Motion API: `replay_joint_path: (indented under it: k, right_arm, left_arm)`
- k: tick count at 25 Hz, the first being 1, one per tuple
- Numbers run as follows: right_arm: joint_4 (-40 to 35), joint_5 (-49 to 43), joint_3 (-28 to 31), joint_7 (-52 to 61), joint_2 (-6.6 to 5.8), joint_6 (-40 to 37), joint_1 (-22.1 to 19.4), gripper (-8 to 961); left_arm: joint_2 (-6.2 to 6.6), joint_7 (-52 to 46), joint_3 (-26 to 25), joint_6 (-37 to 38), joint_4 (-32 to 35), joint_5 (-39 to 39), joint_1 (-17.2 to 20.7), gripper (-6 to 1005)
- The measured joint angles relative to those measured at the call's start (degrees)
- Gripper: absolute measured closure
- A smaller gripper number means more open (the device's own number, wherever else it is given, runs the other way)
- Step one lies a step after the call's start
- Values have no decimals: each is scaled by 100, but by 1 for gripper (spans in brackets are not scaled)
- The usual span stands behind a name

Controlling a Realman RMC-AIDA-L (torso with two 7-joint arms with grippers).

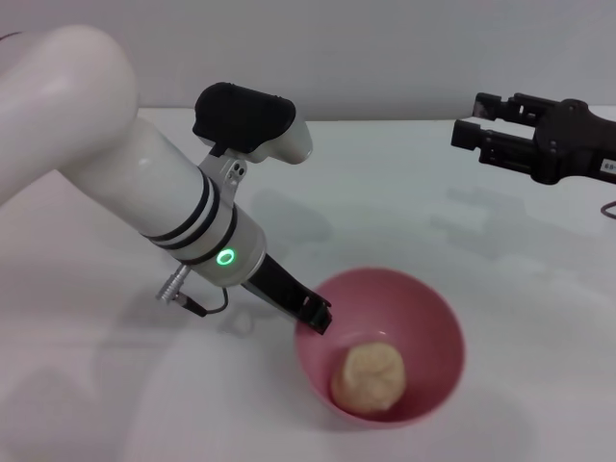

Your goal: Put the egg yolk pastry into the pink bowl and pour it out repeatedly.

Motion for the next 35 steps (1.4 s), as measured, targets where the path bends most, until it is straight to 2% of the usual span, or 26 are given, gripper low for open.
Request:
replay_joint_path:
  k: [6, 7, 8, 13, 22, 26, 29, 33, 35]
  right_arm:
    - [62, 0, 0, -2, 12, 107, 25, 352]
    - [127, 0, 0, -3, 8, 159, 41, 352]
    - [127, 0, 0, -3, 8, 159, 41, 352]
    - [220, 118, 2, -5, 16, 304, 25, 352]
    - [438, 437, 101, -7, 9, 407, -15, 352]
    - [851, 1016, 346, 20, -2, 494, -42, 352]
    - [1149, 1524, 612, 0, -4, 492, -123, 352]
    - [1512, 2058, 905, -120, -5, 479, -262, 352]
    - [1701, 2353, 1023, -288, -7, 463, -328, 352]
  left_arm:
    - [45, 29, -369, 23, -6, -1, 19, 752]
    - [58, 50, -710, 49, 25, -7, 61, 722]
    - [58, 50, -710, 49, 25, -7, 61, 716]
    - [97, 334, -1448, 183, 167, -259, 205, 687]
    - [105, 1175, -3068, 720, 365, -620, 452, 645]
    - [113, 2090, -4048, 707, 367, -1794, 803, 627]
    - [114, 3376, -4683, 702, -113, -3462, 1180, 613]
    - [115, 5657, -5015, 985, -1009, -5872, 1710, 595]
    - [113, 6526, -5031, 1183, -1305, -6653, 1901, 586]
